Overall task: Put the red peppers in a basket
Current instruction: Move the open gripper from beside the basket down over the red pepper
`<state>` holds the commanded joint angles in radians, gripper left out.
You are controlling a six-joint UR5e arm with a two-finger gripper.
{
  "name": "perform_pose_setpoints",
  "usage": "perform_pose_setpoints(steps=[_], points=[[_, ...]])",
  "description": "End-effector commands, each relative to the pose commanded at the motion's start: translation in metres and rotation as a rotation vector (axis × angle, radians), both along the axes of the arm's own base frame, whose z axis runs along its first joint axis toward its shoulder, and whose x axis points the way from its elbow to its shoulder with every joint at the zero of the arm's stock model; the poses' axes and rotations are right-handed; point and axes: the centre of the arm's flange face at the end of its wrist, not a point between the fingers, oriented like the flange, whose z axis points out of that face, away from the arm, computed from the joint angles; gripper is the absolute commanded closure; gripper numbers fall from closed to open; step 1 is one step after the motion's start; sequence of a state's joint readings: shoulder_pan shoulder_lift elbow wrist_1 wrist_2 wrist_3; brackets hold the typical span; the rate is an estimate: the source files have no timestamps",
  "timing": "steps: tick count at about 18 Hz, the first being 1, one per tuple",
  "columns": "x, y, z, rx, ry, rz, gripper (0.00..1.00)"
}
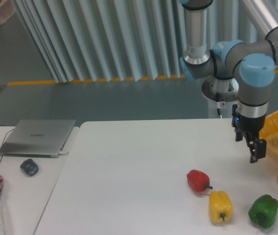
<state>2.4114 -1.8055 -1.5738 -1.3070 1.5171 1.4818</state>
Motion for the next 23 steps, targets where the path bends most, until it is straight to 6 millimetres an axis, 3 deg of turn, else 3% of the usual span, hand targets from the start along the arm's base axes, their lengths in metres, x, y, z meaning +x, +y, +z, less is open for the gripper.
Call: perform_pose_setpoints(steps=[5,9,12,16,20,23], points=[[0.001,0.002,-0.002,0.004,-0.007,-0.005,0.00],[0.018,0.021,-0.004,0.028,0.020,0.027,0.00],[0.026,0.017,-0.027,0.023,0.011,0.061,0.00],[0.028,0.018,-0.036,0.053,0.029,0.088,0.00],[0.045,0.048,-0.035,0.097,0.039,0.289,0.00],[0.061,0.059,-0.033,0.103,0.027,0.376,0.00]])
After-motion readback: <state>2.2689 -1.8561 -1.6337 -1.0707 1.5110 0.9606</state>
